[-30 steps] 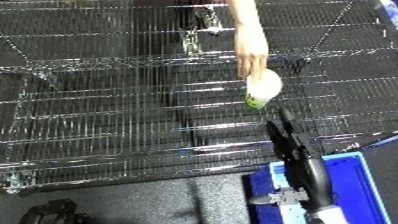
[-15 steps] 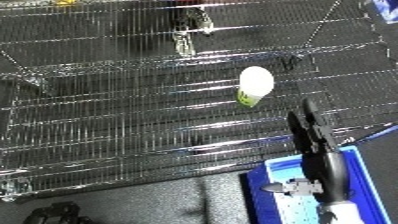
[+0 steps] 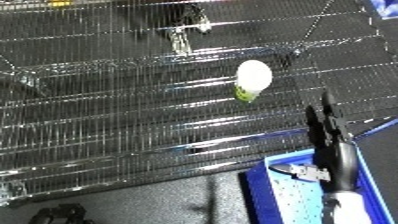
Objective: Pick up the object and place it into the box
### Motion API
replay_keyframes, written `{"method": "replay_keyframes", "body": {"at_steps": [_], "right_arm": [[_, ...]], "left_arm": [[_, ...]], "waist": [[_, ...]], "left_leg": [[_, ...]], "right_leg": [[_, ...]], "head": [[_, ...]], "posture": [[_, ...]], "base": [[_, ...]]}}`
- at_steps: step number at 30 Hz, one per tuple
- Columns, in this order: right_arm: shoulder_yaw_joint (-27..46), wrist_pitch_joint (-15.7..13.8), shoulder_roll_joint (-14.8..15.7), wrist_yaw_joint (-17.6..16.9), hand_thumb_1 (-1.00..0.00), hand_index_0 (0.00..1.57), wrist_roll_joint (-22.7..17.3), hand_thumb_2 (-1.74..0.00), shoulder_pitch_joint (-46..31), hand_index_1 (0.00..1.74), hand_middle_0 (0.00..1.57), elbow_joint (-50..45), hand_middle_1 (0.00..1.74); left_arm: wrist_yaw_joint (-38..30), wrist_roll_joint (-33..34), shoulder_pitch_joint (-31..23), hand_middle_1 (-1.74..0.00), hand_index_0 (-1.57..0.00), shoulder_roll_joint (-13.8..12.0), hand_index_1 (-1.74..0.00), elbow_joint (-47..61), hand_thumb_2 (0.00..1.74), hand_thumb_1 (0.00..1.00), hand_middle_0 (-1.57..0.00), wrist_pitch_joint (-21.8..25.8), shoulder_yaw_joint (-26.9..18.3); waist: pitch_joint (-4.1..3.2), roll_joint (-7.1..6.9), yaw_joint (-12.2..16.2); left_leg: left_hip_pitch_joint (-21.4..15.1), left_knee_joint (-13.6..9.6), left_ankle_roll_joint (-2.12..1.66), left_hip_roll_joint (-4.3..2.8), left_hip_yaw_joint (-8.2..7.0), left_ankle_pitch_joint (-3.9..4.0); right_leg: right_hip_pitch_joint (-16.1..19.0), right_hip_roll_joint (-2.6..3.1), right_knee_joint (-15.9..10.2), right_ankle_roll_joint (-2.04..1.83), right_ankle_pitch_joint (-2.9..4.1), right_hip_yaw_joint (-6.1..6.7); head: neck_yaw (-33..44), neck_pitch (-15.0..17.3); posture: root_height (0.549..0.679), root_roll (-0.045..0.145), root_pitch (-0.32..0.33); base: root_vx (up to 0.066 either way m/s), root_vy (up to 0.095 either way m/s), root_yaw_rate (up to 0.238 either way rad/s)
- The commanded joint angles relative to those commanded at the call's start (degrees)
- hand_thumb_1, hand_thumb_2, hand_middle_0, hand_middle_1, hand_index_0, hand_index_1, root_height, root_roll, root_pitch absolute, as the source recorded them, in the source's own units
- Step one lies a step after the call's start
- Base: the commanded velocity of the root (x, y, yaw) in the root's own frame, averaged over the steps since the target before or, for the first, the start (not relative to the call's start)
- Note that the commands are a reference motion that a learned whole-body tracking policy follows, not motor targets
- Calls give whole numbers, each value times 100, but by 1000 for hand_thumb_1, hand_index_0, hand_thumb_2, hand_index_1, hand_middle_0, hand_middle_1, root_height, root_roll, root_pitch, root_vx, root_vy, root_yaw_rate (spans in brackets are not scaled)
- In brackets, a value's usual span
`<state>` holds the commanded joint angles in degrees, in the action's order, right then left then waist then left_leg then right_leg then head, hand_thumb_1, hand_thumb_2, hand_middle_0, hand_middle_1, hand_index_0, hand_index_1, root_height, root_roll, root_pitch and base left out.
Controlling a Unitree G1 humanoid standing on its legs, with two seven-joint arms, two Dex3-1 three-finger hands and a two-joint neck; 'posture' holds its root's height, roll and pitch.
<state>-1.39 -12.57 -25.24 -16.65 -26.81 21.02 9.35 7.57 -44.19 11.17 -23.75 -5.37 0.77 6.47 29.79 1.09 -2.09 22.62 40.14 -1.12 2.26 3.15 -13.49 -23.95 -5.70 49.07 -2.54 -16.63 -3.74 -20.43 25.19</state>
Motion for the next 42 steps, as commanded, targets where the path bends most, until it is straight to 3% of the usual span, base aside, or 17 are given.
{"method": "replay_keyframes", "body": {"at_steps": [8,15,26,34,42], "right_arm": [[-164,163,-176,-260,0,0,26,0,701,0,0,308,0],[-308,117,-359,-417,0,0,-8,0,1117,0,0,539,0],[-461,196,-745,-860,0,0,-26,0,1940,0,0,1267,0],[-511,203,-940,-1404,0,0,111,0,2480,0,0,1746,0],[-638,335,-1031,-1586,0,0,148,0,2898,0,0,1973,0]], "left_arm": [[-108,-336,238,-1740,-1570,-83,-1740,48,1740,1000,-1570,-185,203],[-225,-295,429,-1740,-1570,-254,-1740,178,1740,1000,-1570,-66,313],[-278,-397,770,-1740,-1570,-423,-1740,264,1740,1000,-1570,-161,433],[-262,-506,865,-1740,-1570,-537,-1740,248,1740,1000,-1570,-146,481],[-299,-578,892,-1740,-1570,-584,-1740,325,1740,1000,-1570,-152,512]], "waist": [[0,121,17],[0,233,11],[0,331,-100],[0,418,-190],[0,487,-290]], "left_leg": [[576,333,40,63,-50,-135],[1014,410,94,109,-99,-186],[1394,480,118,132,-115,-235],[1599,531,151,170,-93,-261],[1866,638,182,208,-71,-284]], "right_leg": [[-638,50,312,25,-21,67],[-1157,106,470,22,-45,117],[-1537,62,546,27,-69,77],[-1751,58,641,58,-110,32],[-2015,63,780,89,-164,1]], "head": [[-301,-398],[-584,-894],[-997,-1361],[-1291,-1663],[-1524,-1840]], "posture": [[621,43,-11],[616,40,50],[612,39,104],[610,39,130],[606,38,159]], "base": [[-29,-9,-38],[-63,3,-27],[-29,-12,5],[0,-9,22],[3,-8,29]]}}
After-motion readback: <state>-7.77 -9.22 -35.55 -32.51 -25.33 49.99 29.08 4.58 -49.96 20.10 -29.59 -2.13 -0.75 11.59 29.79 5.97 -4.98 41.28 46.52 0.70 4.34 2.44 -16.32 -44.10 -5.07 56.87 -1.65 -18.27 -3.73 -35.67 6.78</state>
